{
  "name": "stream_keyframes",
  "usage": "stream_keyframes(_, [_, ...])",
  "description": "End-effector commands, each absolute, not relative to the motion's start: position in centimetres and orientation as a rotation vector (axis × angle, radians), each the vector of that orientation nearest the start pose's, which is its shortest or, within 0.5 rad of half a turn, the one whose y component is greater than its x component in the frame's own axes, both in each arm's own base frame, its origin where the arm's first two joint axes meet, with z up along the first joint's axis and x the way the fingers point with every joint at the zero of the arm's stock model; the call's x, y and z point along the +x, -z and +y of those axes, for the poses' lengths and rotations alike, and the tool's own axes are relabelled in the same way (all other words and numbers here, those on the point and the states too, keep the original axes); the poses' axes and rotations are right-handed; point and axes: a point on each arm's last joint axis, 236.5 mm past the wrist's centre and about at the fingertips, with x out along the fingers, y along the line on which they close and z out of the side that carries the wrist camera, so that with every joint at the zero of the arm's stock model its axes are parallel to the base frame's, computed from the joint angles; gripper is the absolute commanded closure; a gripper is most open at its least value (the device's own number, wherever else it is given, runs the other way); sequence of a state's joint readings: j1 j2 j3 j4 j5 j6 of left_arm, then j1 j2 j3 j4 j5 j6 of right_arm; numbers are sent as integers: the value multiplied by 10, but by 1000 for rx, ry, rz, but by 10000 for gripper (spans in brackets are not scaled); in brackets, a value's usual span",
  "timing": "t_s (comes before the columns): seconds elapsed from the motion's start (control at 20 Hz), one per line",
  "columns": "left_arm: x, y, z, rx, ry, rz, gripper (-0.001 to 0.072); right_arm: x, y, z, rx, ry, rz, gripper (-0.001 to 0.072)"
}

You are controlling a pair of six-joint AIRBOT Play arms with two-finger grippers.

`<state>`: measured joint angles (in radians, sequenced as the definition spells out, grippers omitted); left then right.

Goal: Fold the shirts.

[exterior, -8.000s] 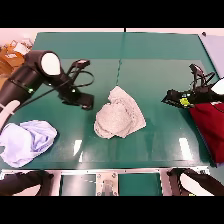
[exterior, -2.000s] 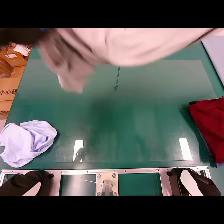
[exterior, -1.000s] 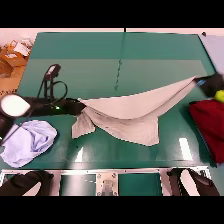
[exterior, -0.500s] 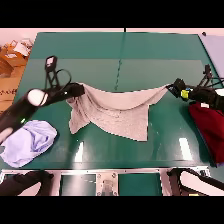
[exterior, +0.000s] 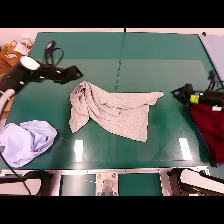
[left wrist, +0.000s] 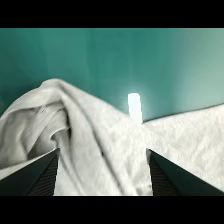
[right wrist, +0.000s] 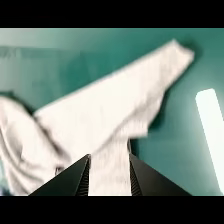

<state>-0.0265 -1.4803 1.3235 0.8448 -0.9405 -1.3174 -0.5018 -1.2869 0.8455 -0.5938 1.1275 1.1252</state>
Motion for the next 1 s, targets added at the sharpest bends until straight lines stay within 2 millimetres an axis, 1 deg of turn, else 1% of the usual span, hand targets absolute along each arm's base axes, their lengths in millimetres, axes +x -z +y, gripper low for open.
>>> stream_keyframes(0.0, [437, -46, -103, -492, 496, 1194, 95, 311, 44, 37, 1047, -289, 1244, 429])
stream_keyframes(0.1, [429, -44, -95, -491, 510, 1224, 95, 272, 68, 68, 1094, -303, 1353, 429])
stream_keyframes(0.2, [429, -44, -94, -486, 510, 1223, 95, 240, 88, 93, 1112, -309, 1449, 429])
stream_keyframes(0.25, [430, -44, -94, -487, 509, 1219, 95, 227, 97, 103, 1104, -308, 1486, 428])
stream_keyframes(0.4, [430, -44, -94, -487, 507, 1217, 95, 200, 112, 128, 1041, -336, 1574, 422])
stream_keyframes(0.5, [430, -44, -94, -488, 507, 1217, 95, 194, 116, 139, 995, -343, 1604, 422])
stream_keyframes(0.55, [430, -44, -94, -488, 507, 1217, 95, 195, 117, 145, 981, -352, 1601, 424])
stream_keyframes(0.6, [430, -44, -94, -488, 507, 1217, 95, 198, 116, 150, 979, -358, 1592, 470])
stream_keyframes(0.65, [430, -44, -94, -488, 507, 1218, 95, 202, 115, 153, 973, -366, 1579, 600])
stream_keyframes(0.7, [429, -44, -94, -487, 509, 1221, 95, 209, 111, 153, 962, -378, 1560, 685])
stream_keyframes(0.75, [428, -44, -94, -488, 511, 1224, 96, 220, 107, 150, 938, -387, 1536, 700])
stream_keyframes(0.8, [427, -44, -95, -487, 514, 1230, 95, 234, 101, 142, 903, -389, 1504, 701])
stream_keyframes(0.85, [424, -44, -96, -486, 521, 1241, 96, 253, 95, 128, 858, -376, 1461, 701])
stream_keyframes(0.9, [419, -44, -97, -486, 531, 1257, 95, 272, 87, 107, 824, -338, 1419, 702])
stream_keyframes(0.95, [414, -43, -98, -486, 543, 1276, 95, 292, 76, 80, 803, -278, 1372, 702])
